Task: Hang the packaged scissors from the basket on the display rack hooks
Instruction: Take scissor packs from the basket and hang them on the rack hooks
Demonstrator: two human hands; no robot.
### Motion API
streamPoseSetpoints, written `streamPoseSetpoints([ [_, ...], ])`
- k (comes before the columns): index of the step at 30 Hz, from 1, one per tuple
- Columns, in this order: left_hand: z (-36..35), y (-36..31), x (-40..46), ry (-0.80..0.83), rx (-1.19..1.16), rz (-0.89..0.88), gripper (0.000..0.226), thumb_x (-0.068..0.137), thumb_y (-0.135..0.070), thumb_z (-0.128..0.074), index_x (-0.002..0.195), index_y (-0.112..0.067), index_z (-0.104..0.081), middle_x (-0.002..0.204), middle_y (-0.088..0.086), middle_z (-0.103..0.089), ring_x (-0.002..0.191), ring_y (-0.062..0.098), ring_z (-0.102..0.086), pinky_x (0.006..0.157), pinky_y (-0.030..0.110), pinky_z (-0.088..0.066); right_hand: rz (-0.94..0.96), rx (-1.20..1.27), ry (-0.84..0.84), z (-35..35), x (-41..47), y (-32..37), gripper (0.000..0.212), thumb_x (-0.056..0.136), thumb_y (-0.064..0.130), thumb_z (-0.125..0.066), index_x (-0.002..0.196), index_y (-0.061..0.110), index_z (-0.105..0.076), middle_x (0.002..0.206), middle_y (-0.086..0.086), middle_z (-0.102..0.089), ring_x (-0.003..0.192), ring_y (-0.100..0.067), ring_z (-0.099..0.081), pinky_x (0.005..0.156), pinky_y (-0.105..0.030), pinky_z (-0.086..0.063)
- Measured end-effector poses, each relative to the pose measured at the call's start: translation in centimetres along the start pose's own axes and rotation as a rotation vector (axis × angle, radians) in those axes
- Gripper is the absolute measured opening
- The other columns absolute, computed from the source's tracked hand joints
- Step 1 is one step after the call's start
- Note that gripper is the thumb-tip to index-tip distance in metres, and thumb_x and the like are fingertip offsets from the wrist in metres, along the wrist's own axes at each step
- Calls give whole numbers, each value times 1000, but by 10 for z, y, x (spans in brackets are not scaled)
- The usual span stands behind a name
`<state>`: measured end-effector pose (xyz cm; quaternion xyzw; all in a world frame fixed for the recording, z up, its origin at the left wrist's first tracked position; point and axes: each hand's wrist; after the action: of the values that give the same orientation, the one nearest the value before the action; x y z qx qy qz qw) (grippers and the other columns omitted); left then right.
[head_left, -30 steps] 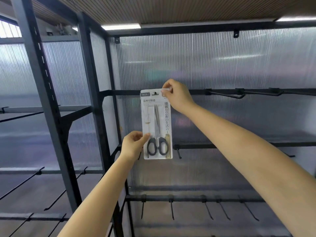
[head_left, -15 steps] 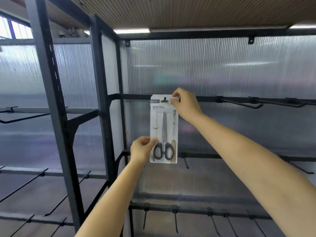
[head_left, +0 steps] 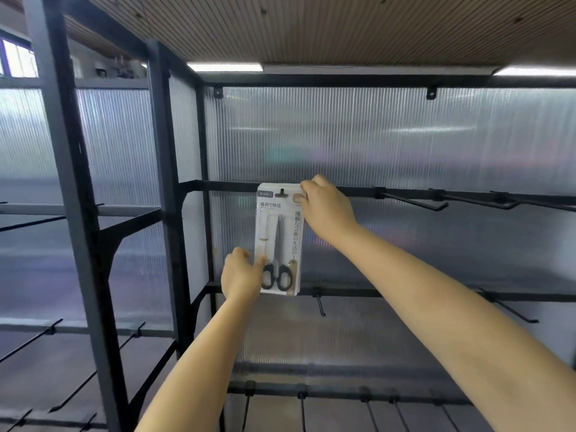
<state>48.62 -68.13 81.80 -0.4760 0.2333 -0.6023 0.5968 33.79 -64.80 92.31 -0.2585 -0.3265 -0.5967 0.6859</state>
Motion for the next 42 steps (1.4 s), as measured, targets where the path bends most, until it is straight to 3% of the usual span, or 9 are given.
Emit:
streamPoseSetpoints([
  [5, 16, -30, -20, -111, 169, -259, 33, 95, -27, -51, 119, -4, -51, 122, 12, -51, 106, 29, -51, 77, 34, -39, -47, -60, 56, 29, -26, -8, 29, 98, 18, -40, 120, 3, -53, 120, -10, -53, 106, -26, -52, 81, -38, -46],
  [11, 12, -76, -85, -3, 236, -556, 31, 98, -27, -44, 116, -4, -53, 120, 9, -55, 103, 28, -52, 72, 32, -38, -177, -71, 83, 76, -86, -15, 35, 99, 22, -38, 125, 3, -51, 129, -11, -50, 113, -29, -51, 89, -38, -42],
  [19, -62, -75, -235, 371, 224, -725, 31, 98, -26, -44, 114, -3, -56, 116, 13, -58, 109, 30, -50, 76, 35, -39, -404, -199, 170, 129, -251, -41, 31, 97, 24, -41, 118, 5, -54, 121, -11, -54, 107, -32, -54, 85, -37, -40],
  [22, -97, -75, -301, 525, 197, -740, 28, 98, -29, -43, 96, -3, -54, 104, 13, -58, 103, 31, -50, 70, 34, -36, -511, -274, 279, 156, -329, -62, 35, 98, 25, -40, 126, 5, -50, 127, -11, -52, 112, -31, -52, 92, -37, -39],
  [27, -147, -86, -418, 842, 200, -902, 36, 98, -27, -43, 120, -1, -54, 122, 17, -55, 116, 33, -48, 88, 41, -43, -802, -400, 306, 230, -448, -100, 33, 94, 21, -43, 121, 3, -52, 120, -16, -55, 110, -34, -53, 89, -39, -39],
  [31, -175, -102, -510, 1009, 139, -1058, 31, 96, -25, -44, 112, -1, -55, 117, 18, -58, 112, 35, -51, 87, 40, -43, -1036, -473, 246, 287, -533, -114, 30, 94, 21, -43, 116, 2, -53, 115, -17, -56, 103, -35, -55, 82, -37, -40],
  [34, -192, -104, -575, 1139, 124, -1145, 38, 98, -27, -42, 126, -4, -51, 126, 17, -54, 118, 33, -48, 92, 38, -39, -1193, -517, 226, 316, -601, -111, 32, 94, 21, -44, 118, 1, -53, 117, -17, -56, 102, -35, -56, 80, -36, -40],
  [37, -210, -97, -635, 1271, 119, -1195, 39, 98, -29, -43, 127, -4, -51, 128, 17, -54, 120, 32, -47, 97, 39, -40, -1356, -499, 226, 336, -666, -106, 29, 96, 20, -42, 114, -1, -52, 111, -19, -56, 97, -35, -55, 76, -37, -39],
  [42, -244, -68, -718, 1449, 159, -1261, 30, 97, -30, -44, 106, -5, -56, 109, 15, -59, 102, 31, -54, 80, 36, -41, -1599, -495, 190, 353, -759, -103, 36, 99, 22, -40, 129, 3, -47, 129, -15, -51, 112, -29, -53, 91, -37, -44],
])
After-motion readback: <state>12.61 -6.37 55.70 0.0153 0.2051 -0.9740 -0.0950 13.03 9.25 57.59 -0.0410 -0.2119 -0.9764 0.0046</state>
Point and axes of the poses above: each hand's wrist, its own x-axis towards the middle knuckle, its own z-axis out of the back of the hand, y = z × x
